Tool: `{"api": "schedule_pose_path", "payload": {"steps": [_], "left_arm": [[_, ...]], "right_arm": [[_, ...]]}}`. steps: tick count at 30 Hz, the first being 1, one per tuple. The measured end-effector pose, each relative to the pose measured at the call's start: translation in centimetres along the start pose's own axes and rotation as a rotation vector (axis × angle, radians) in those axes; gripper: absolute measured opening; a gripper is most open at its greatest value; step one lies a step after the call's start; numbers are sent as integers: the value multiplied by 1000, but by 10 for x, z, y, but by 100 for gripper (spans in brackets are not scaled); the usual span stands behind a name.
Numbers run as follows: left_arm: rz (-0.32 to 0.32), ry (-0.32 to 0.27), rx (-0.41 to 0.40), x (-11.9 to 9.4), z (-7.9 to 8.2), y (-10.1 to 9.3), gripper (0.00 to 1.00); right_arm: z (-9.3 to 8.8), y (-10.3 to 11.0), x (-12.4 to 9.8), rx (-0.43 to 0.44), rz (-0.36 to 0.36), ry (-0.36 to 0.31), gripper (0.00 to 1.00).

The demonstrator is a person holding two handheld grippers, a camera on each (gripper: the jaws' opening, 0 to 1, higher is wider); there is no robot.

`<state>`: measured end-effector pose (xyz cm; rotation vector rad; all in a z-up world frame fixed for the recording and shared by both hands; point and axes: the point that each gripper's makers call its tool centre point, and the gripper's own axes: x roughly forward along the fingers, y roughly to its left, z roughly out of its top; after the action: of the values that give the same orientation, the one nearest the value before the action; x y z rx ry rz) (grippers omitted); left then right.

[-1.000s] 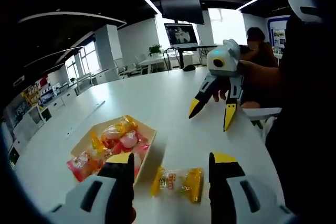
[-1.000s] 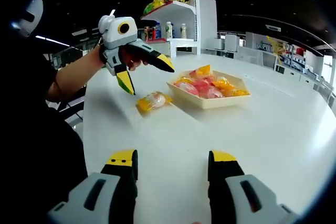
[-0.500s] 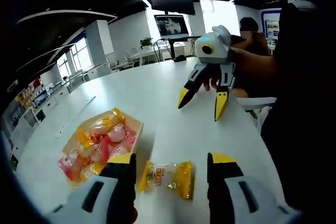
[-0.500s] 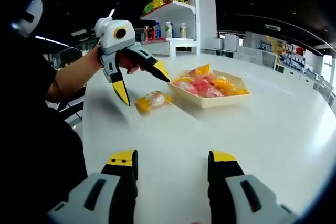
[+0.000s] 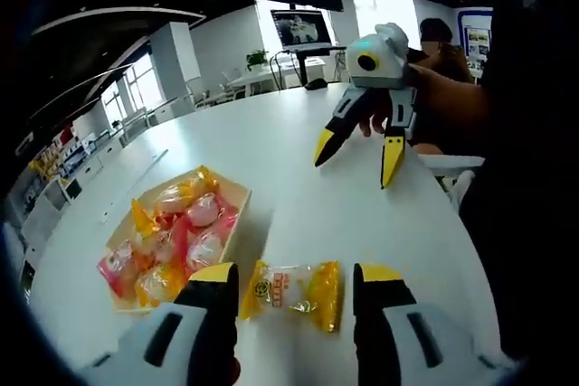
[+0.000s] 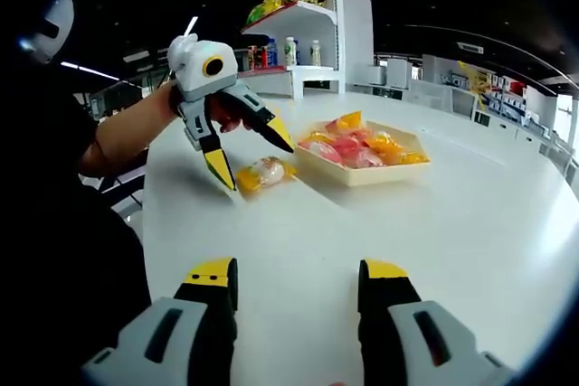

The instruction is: Pick up the marshmallows scattered on the table and place them into the bowl on the table

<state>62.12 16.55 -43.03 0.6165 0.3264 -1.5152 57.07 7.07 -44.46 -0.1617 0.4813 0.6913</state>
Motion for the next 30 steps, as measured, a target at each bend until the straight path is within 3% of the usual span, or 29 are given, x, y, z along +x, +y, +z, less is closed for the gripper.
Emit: {"api": "schedule_pose_path", "payload": {"steps": [30], "left_arm": [[-1, 21, -64, 8, -13, 1, 47]], "right_arm": [[0, 1, -1, -5, -4, 3, 53]]}}
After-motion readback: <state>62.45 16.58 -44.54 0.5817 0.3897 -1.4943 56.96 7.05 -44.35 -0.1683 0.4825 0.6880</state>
